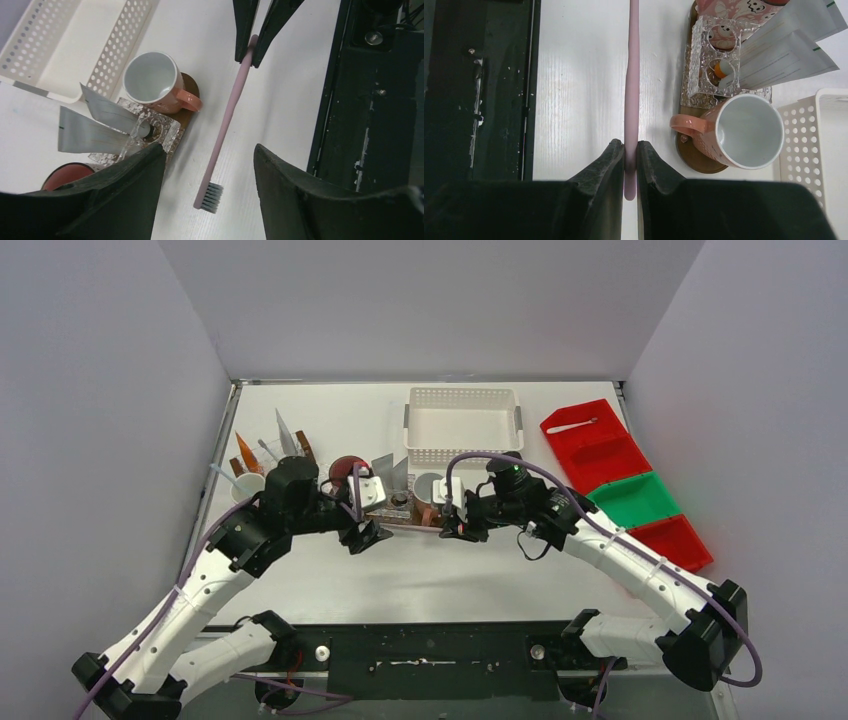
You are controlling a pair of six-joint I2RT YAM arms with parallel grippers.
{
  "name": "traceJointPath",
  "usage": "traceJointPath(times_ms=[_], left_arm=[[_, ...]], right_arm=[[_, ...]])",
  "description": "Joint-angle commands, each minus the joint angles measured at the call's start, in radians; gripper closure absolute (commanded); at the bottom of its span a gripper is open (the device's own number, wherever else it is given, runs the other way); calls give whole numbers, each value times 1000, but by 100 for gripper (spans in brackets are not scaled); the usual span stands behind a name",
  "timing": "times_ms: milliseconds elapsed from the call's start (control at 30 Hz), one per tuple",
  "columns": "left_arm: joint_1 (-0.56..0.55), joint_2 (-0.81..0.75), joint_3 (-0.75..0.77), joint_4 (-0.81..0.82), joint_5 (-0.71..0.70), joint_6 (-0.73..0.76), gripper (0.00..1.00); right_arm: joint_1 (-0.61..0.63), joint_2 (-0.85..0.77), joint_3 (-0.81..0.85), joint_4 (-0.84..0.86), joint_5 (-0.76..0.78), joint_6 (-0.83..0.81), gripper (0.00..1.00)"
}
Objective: Prepare toiletry sets of a toothbrush and toothpaste on the tray
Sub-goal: Pick up the toothbrush from the storage box.
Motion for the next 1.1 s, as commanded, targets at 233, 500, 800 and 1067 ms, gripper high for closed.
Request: traceJointPath(times_ms=[233, 500, 800, 1067], left_arm=[[-48, 51, 19, 10, -1, 10, 50], [-80, 106, 35, -17, -57, 27, 57], [-100, 128, 36, -14, -78, 19, 71], [-117, 150, 35, -17, -78, 16, 84]], right_arm=[[8, 15, 73, 14, 12, -37, 100], [16, 24, 74, 22, 33, -34, 100], [24, 28, 68, 38, 48, -34, 100], [31, 27, 59, 54, 49, -30, 100]])
